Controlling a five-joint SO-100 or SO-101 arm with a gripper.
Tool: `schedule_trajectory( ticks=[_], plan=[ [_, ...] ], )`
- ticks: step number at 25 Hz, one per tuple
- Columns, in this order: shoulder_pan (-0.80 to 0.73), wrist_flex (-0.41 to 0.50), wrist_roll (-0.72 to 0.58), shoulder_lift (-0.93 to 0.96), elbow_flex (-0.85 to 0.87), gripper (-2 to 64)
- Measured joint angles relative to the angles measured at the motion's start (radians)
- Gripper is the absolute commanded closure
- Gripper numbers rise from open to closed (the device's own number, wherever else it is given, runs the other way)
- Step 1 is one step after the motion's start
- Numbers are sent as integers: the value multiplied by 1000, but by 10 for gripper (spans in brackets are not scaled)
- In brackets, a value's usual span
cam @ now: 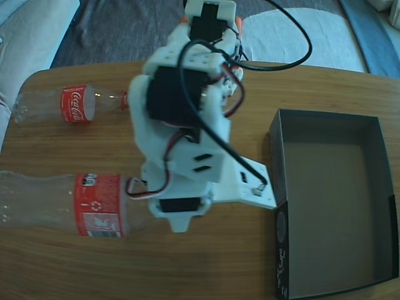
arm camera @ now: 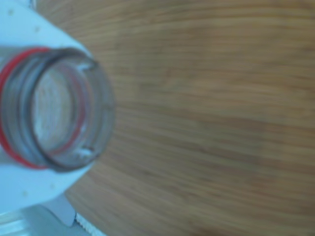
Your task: Grasp the bottles and put them in the box.
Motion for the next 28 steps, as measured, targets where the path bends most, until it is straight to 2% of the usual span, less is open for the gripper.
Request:
schedule_trajectory(
  ticks=[12, 16, 22, 28],
  plan=[
    [-307, 0, 219, 94, 0, 619],
    [-377, 0, 245, 118, 0, 619],
    [-534, 0, 213, 150, 0, 619],
    [-627, 0, 37, 152, 0, 619]
  ],
)
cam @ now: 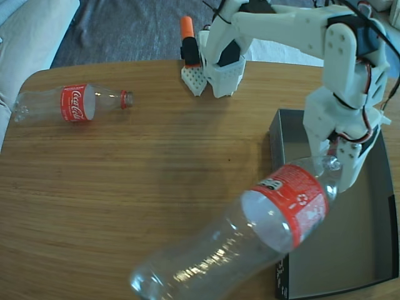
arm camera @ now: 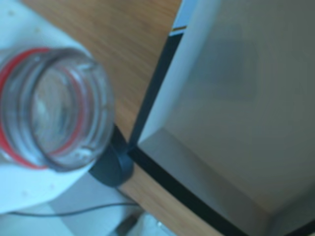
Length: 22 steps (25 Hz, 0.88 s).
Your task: Grasp the bottles and put them in the box.
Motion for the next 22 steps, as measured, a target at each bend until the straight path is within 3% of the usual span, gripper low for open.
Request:
schedule_trajectory(
  ticks=[7, 18, 22],
  plan=[
    [-84, 0, -201, 2, 69, 619],
    [-304, 0, -230, 2, 189, 619],
    [-308, 0, -336, 2, 193, 619]
  ],
)
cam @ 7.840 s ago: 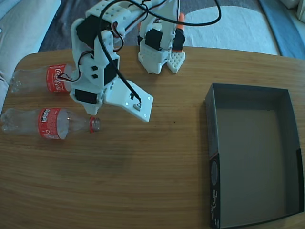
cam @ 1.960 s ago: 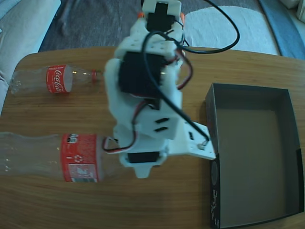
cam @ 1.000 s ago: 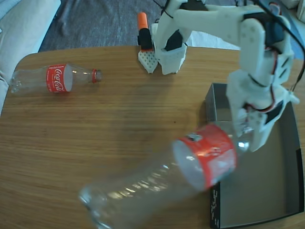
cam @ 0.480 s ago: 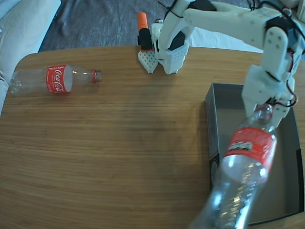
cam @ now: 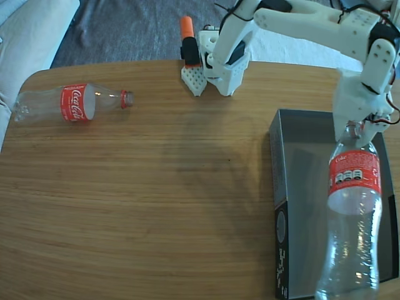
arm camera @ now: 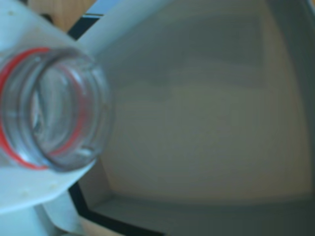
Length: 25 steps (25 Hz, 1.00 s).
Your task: Grasp the bottles and put them in the box.
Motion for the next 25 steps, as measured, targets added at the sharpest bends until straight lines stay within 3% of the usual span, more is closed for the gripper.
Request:
schedule_trajectory(
  ticks=[16, 25],
  plan=[
    [28, 0, -253, 0, 184, 619],
    [37, 0, -267, 9, 259, 619]
  ],
)
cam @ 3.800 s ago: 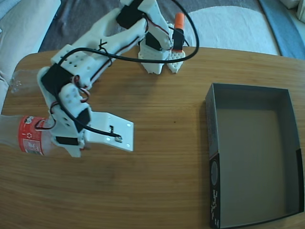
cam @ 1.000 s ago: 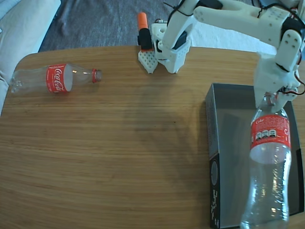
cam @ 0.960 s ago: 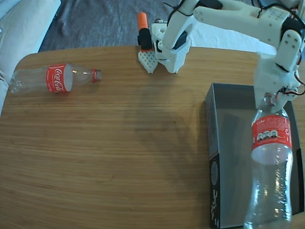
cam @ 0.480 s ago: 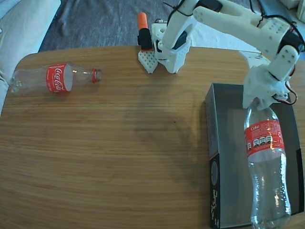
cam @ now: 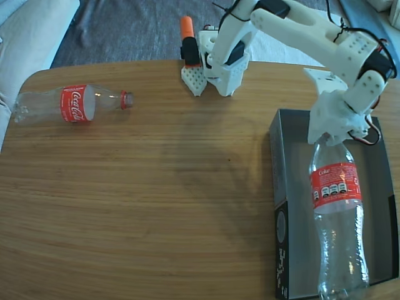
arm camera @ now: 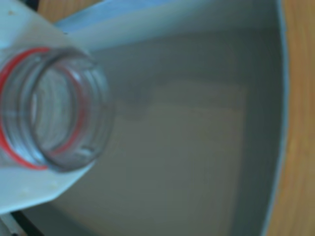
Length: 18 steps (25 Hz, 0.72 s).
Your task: Grasp the bottles and put them in the box.
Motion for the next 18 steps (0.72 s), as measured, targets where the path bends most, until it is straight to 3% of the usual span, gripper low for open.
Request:
schedule_trajectory(
  ticks=[10, 18],
  plan=[
    [0, -20, 0, 186, 222, 619],
    [-80, -78, 133, 218, 242, 619]
  ],
)
